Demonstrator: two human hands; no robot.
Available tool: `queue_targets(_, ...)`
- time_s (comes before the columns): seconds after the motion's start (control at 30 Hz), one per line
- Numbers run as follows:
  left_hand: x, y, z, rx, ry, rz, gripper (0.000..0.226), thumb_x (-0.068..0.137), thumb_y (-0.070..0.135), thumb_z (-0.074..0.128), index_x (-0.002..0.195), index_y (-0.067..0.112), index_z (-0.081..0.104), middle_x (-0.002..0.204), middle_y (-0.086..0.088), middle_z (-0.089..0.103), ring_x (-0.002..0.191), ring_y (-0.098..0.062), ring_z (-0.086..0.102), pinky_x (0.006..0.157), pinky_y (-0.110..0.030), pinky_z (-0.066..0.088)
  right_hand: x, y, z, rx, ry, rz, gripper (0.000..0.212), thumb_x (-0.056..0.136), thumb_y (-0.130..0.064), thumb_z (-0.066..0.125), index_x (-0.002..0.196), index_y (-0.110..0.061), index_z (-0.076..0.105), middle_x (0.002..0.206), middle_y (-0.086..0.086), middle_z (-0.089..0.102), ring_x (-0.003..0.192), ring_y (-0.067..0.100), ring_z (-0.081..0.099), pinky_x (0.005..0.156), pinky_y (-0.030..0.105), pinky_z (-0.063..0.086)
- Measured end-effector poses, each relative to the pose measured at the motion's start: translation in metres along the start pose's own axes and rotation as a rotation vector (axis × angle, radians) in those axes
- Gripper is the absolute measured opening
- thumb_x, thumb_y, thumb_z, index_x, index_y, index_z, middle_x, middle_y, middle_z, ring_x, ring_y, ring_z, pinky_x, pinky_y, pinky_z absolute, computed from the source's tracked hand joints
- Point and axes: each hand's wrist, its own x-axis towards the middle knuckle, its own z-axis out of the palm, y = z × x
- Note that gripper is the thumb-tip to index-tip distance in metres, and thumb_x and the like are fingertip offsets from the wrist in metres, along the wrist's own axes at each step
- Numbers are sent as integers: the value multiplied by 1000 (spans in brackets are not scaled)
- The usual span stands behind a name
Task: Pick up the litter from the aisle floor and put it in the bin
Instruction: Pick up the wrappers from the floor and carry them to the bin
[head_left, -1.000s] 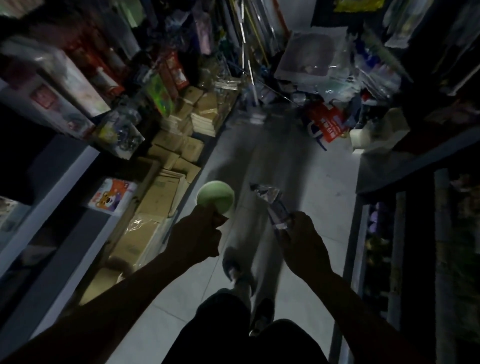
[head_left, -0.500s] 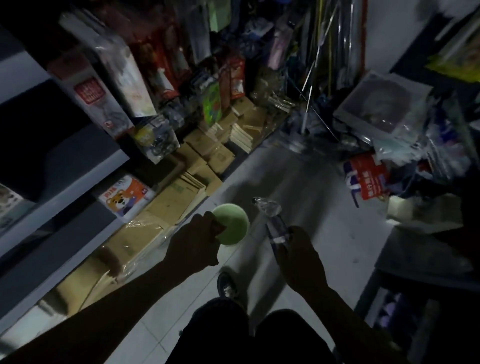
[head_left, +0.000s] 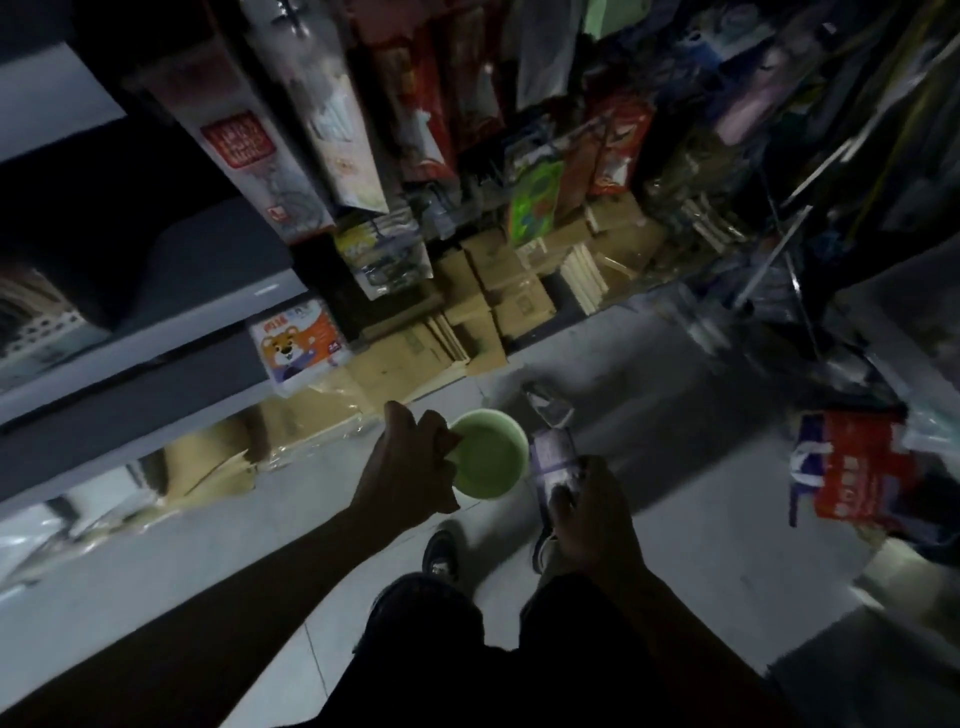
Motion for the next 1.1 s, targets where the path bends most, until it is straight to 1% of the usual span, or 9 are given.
queue_targets(0.1, 11, 21, 2, -71, 53, -116, 55, 65, 27, 87, 110, 16, 58, 103, 0, 38, 73, -17, 51, 52, -24, 46, 29, -2, -13, -35, -91, -41, 31, 91, -22, 62, 119, -12, 53, 109, 7, 62, 97, 23, 62, 83, 39, 54)
queue_targets(0.2, 26, 31, 11, -69, 68, -206, 50, 71, 29, 83, 112, 18, 57, 103, 0, 44, 72, -18, 54, 53, -32, 52, 58, -1, -24, -106, -172, -73, 36, 92, -23, 61, 124, -9, 53, 113, 9, 63, 100, 24, 62, 81, 32, 50)
queue_targets(0.47, 63, 9, 78, -209, 155, -475, 30, 76, 20, 63, 106, 18, 65, 94, -2, 61, 84, -25, 57, 66, -39, 52, 132, 22, 4, -277, -308, -86, 20, 89, -20, 61, 107, -13, 57, 96, 5, 57, 89, 25, 59, 70, 27, 39)
queue_targets(0.67, 95, -26, 170, -369, 329, -744, 29, 90, 16, 54, 115, 27, 64, 100, 0, 65, 85, -25, 61, 68, -40, 53, 174, 68, 95, -334, -378, -23, 43, 91, -51, 47, 117, -18, 55, 107, 2, 60, 85, 11, 54, 65, 15, 40)
queue_targets(0.73, 106, -40, 212, -408, 369, -872, 31, 88, 14, 58, 113, 31, 61, 100, 5, 63, 85, -22, 58, 69, -36, 50, 187, 87, 133, -305, -395, 35, 44, 91, -47, 55, 125, -20, 50, 112, 3, 62, 94, 16, 62, 71, 27, 56)
queue_targets(0.83, 127, -64, 284, -509, 439, -1110, 32, 83, 15, 62, 105, 37, 54, 94, 5, 64, 85, -25, 60, 71, -39, 51, 214, 114, 186, -313, -387, 42, 47, 93, -32, 64, 131, -11, 47, 112, 8, 62, 91, 20, 64, 75, 35, 59)
queue_targets(0.9, 142, -82, 330, -636, 461, -1236, 36, 70, 21, 65, 99, 38, 51, 91, 5, 63, 86, -27, 61, 74, -45, 55, 231, 136, 221, -334, -345, -1, 41, 96, -31, 64, 127, -7, 51, 97, 6, 62, 69, 6, 55, 61, 22, 51)
queue_targets(0.97, 157, -103, 370, -687, 486, -1269, 49, 54, 26, 71, 95, 38, 48, 90, 7, 62, 88, -26, 62, 74, -48, 57, 251, 160, 257, -345, -295, -30, 36, 98, -36, 61, 121, -8, 56, 83, 0, 61, 57, -4, 41, 49, 8, 30)
queue_targets(1.1, 178, -142, 437, -606, 390, -1221, 42, 79, 19, 70, 116, 23, 51, 108, -4, 60, 98, -31, 58, 80, -47, 52, 286, 201, 314, -345, -303, -29, 32, 99, -39, 57, 116, -12, 59, 95, 6, 69, 82, 23, 64, 57, 24, 30)
